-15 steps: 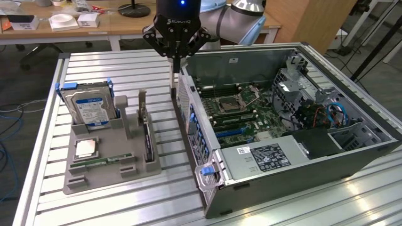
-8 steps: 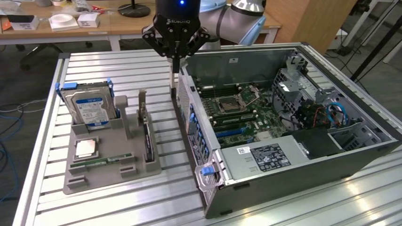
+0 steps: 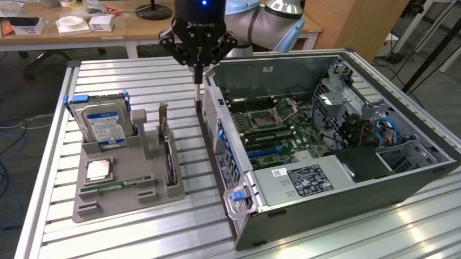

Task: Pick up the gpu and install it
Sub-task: 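Reach for the gpu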

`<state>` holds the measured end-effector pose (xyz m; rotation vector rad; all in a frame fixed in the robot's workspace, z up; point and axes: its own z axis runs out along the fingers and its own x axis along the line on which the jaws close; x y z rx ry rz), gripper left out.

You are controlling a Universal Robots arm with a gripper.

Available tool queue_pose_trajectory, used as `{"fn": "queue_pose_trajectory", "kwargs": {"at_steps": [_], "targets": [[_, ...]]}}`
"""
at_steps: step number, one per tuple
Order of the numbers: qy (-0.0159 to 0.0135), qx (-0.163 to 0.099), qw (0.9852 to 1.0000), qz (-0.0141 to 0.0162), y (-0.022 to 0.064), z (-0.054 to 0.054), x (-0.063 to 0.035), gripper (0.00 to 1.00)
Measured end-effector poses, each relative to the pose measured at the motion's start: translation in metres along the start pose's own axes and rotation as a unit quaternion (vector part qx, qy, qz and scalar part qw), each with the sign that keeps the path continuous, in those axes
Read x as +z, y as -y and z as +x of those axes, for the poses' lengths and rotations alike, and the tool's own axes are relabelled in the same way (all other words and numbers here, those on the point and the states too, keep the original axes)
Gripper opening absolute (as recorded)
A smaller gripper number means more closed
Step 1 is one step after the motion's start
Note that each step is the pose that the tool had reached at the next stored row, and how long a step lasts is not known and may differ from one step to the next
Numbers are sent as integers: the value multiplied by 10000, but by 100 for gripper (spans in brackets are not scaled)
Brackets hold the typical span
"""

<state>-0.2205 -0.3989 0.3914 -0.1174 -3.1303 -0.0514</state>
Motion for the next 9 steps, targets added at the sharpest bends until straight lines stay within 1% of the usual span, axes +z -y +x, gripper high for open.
{"fn": "queue_pose_trajectory", "kwargs": {"at_steps": [4, 9], "targets": [[-1, -2, 10000, 0, 4, 49, 1, 11], [-1, -2, 10000, 0, 4, 53, 1, 11]]}}
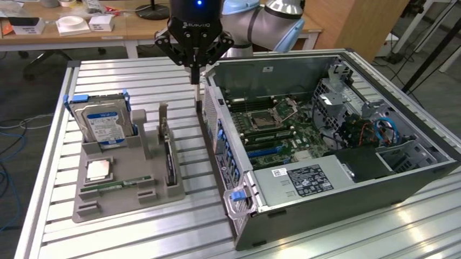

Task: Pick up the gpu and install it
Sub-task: 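Reach for the gpu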

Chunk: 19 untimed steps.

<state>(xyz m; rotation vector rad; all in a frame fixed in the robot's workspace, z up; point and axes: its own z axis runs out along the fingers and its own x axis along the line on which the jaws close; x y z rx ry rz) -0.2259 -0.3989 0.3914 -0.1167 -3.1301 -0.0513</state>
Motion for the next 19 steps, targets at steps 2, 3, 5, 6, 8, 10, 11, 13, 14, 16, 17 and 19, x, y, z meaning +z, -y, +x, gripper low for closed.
{"fn": "queue_pose_trajectory", "kwargs": {"at_steps": [2, 3, 5, 6, 8, 10, 11, 13, 14, 16, 17, 19], "targets": [[0, 0, 10000, 0, 0, 0, 0, 11], [0, 0, 10000, 0, 0, 0, 0, 11], [-1, 1, 10000, 1, 2, 29, 0, 11], [0, 0, 10000, 1, 4, 50, 1, 11], [0, 0, 10000, 0, 7, 88, 2, 11], [-1, 0, 10000, 1, 8, 111, 3, 11], [-2, 0, 10000, 1, 9, 120, 3, 11], [-3, 0, 10000, 1, 9, 126, 3, 11], [-3, -1, 10000, 1, 10, 126, 4, 11], [-9, 0, 10000, 1, 10, 131, 3, 11], [-11, 0, 10000, 2, 10, 132, 3, 11], [-12, 0, 10000, 2, 10, 133, 3, 11]]}}
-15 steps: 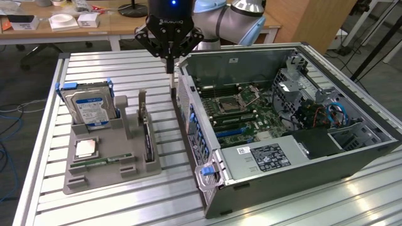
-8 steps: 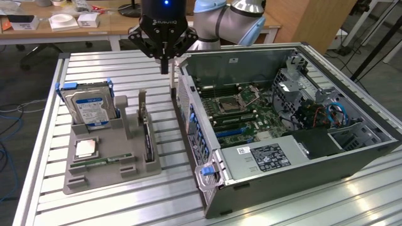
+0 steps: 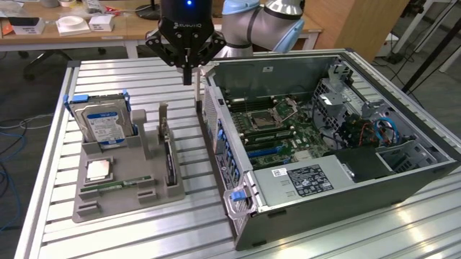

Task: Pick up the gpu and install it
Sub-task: 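Reach for the gpu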

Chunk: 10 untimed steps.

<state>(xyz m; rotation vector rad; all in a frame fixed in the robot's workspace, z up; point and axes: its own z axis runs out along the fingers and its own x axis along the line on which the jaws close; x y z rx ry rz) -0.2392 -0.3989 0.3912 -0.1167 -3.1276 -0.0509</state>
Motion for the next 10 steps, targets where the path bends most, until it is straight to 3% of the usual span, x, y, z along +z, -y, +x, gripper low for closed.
{"fn": "queue_pose_trajectory", "kwargs": {"at_steps": [10], "targets": [[-1, 0, 10000, 0, 4, 61, 1, 11]]}}
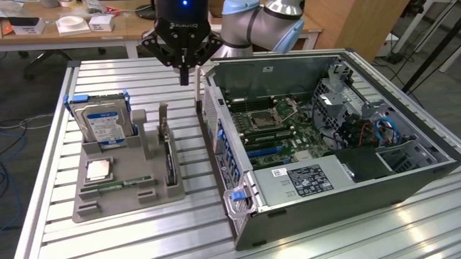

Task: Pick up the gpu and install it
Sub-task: 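Reach for the gpu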

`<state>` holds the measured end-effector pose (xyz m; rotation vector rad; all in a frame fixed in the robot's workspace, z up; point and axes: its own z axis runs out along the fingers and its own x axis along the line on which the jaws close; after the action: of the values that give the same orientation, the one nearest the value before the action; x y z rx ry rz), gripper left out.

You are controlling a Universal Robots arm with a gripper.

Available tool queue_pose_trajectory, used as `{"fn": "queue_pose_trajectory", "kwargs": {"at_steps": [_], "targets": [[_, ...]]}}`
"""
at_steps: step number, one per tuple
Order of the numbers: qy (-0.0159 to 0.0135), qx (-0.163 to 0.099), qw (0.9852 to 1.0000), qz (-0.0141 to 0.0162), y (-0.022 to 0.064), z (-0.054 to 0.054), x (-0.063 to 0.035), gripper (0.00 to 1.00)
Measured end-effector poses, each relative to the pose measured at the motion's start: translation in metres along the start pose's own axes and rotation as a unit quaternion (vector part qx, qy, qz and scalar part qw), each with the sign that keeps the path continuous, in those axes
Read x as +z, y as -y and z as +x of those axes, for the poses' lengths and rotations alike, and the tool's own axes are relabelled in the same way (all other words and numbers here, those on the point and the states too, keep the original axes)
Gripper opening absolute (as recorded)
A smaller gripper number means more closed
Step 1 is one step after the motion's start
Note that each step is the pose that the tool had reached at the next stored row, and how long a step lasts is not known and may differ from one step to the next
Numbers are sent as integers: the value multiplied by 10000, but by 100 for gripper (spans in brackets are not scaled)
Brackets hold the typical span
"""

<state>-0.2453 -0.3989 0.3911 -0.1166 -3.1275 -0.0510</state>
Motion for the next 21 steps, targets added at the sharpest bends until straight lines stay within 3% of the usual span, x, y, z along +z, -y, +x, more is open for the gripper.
{"fn": "queue_pose_trajectory", "kwargs": {"at_steps": [21], "targets": [[-3, 0, 10000, 1, 11, 145, 5, 11]]}}
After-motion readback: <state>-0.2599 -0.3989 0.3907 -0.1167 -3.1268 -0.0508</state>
